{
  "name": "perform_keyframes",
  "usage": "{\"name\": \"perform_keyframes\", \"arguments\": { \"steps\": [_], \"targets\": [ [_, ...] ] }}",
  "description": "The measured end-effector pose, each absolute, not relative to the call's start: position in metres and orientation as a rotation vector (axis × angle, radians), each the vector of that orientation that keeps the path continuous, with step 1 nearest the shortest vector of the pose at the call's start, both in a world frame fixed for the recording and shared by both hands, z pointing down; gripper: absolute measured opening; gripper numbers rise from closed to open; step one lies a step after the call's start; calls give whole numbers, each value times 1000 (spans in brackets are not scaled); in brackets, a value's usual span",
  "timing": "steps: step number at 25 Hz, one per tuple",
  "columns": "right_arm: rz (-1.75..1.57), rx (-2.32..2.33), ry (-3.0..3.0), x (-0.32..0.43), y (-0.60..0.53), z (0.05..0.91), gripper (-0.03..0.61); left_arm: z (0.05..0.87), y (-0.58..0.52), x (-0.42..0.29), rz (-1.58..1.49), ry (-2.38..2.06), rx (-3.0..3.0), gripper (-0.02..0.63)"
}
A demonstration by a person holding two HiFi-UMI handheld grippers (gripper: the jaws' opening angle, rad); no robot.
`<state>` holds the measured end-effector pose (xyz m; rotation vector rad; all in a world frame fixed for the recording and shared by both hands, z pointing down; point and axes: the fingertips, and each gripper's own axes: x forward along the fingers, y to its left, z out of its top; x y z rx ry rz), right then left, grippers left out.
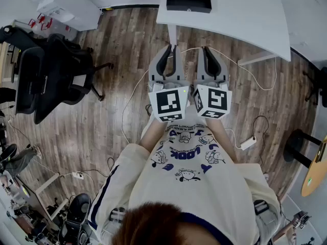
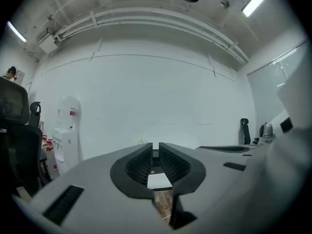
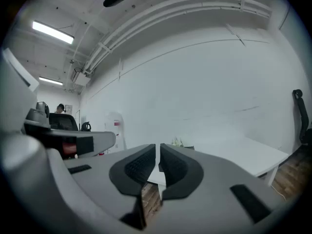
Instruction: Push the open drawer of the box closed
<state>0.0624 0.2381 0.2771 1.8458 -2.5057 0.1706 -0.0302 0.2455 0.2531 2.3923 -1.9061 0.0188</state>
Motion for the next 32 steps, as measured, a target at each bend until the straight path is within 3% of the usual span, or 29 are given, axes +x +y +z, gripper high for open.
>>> {"name": "perform_keyframes", "arguments": {
  "steps": [32],
  "targets": [
    [283,1948,-2411,28,173,312,48,281,172,-64,76,-1774,2474,48]
  ]
}}
